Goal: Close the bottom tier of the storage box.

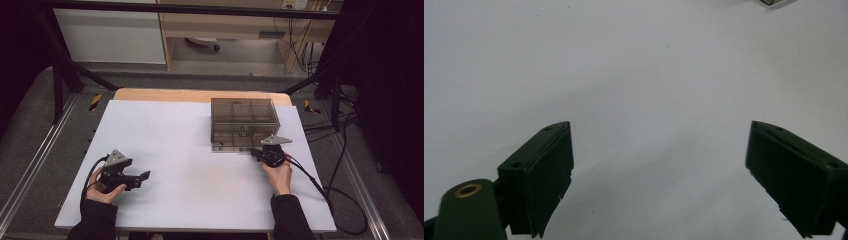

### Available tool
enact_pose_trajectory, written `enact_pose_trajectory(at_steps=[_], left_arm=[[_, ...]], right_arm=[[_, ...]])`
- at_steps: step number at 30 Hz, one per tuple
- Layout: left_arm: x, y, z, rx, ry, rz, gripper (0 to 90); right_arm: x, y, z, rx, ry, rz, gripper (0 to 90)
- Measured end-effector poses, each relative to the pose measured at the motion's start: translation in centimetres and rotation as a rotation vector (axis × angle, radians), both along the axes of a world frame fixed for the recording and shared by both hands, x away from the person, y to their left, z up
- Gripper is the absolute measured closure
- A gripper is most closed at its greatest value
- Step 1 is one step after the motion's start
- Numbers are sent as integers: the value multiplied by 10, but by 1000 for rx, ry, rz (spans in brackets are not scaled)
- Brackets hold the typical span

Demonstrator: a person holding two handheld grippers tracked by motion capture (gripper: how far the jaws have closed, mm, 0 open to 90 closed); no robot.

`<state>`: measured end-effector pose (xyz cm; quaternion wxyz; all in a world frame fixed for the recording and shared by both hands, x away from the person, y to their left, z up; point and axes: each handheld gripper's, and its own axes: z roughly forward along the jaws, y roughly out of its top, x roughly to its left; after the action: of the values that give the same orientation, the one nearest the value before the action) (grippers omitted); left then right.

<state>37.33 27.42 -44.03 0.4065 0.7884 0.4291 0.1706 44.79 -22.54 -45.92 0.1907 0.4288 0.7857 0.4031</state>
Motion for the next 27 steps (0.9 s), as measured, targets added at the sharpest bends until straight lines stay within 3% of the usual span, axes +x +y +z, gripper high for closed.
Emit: enact_pose_trajectory(at_steps=[27], left_arm=[[0, 0, 0, 8, -4, 0, 117]], right_arm=[[12, 1, 1, -23, -14, -4, 900]])
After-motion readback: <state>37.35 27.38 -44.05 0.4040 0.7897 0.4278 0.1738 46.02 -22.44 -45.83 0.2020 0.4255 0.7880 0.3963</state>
